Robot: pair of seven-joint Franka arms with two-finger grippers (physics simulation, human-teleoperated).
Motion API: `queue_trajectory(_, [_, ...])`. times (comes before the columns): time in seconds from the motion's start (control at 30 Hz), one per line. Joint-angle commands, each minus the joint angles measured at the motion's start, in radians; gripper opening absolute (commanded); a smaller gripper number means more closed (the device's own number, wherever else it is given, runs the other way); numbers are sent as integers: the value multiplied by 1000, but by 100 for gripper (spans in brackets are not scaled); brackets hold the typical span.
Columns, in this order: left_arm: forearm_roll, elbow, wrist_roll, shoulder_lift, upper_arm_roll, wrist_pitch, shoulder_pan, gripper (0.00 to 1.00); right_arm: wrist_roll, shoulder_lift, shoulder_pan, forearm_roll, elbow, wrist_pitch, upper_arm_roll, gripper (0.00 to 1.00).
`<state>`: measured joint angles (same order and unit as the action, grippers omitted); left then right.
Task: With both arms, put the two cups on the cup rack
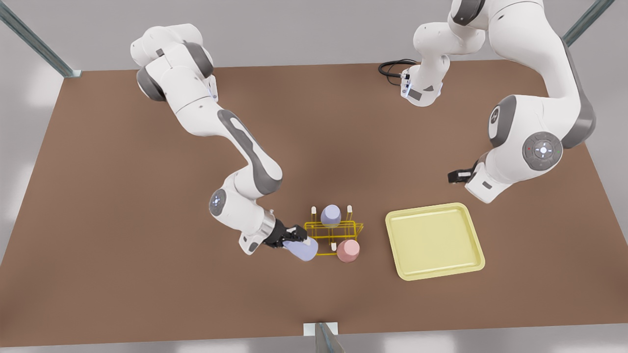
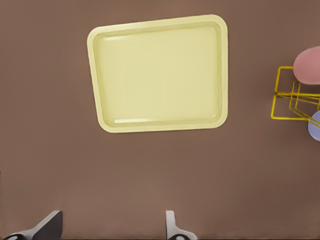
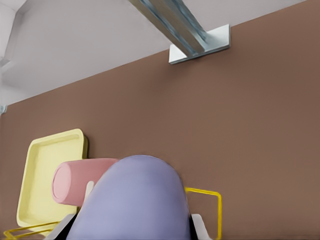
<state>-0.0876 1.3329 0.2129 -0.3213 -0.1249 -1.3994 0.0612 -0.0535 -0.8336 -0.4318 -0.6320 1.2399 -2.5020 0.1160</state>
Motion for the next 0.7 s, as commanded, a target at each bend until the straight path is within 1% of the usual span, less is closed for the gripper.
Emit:
queue_trajectory(0.0, [2,0,-161,2,-1,74,-1,100,-126,1,-4,11,7,9,1,74])
queue_trajectory(0.1, [3,-1,-159,2,-8,83,6,100,-126,-5,-7,11,7,8,1,74])
queue_trajectory(0.13, [3,-1,-158,2,-24,123,0,100,-126,-5,-7,9,7,9,1,100])
queue_trajectory(0.67, [0,-1,-156,-5,-35,123,-1,100,-100,-42,-10,5,-10,8,40,100])
